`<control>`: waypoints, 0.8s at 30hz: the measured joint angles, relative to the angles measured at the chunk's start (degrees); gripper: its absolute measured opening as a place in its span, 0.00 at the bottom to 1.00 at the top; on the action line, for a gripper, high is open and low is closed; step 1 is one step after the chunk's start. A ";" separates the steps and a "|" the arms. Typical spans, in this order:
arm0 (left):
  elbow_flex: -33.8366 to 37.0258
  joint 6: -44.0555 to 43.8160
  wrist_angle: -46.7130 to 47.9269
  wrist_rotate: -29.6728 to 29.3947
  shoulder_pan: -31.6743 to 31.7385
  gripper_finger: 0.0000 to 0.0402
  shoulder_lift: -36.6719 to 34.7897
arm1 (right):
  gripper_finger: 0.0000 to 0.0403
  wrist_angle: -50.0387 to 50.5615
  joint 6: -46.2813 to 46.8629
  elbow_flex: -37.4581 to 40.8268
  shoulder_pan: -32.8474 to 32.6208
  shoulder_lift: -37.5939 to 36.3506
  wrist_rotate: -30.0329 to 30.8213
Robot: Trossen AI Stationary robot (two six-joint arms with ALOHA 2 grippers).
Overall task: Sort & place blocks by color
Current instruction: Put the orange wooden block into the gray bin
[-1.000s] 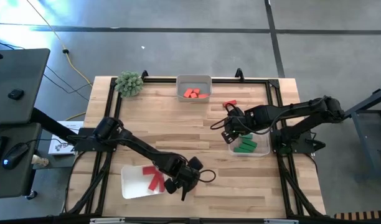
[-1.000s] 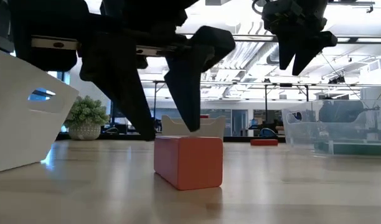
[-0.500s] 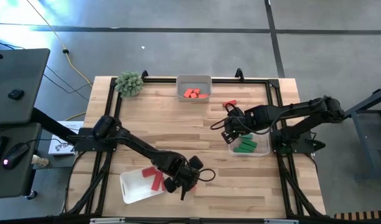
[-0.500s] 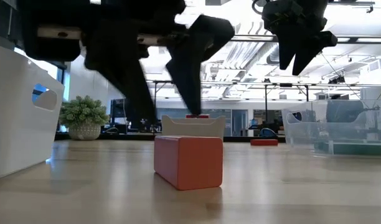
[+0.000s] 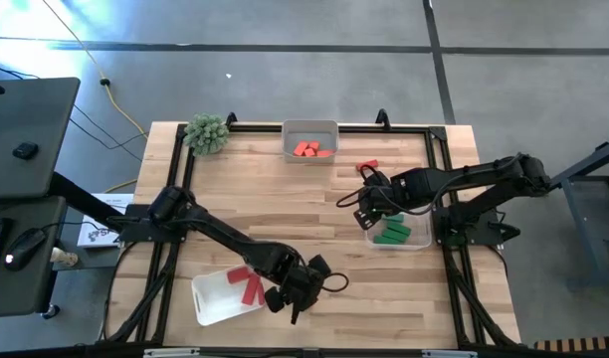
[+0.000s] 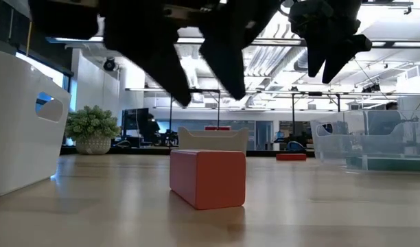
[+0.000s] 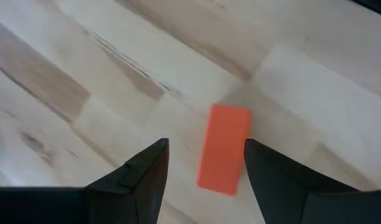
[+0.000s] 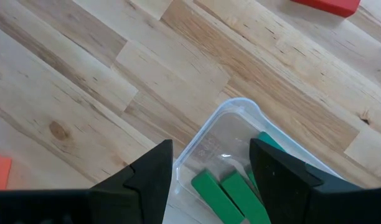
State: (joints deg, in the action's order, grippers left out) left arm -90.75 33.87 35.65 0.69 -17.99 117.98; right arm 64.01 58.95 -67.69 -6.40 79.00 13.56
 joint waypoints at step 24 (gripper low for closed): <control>-0.11 0.79 -2.86 -0.82 -1.01 0.49 4.78 | 0.50 -0.43 0.17 0.01 -0.02 0.00 -0.17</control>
State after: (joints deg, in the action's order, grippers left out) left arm -90.86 34.65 32.79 -0.13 -19.00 122.76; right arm 63.57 59.11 -67.68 -6.41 79.00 13.39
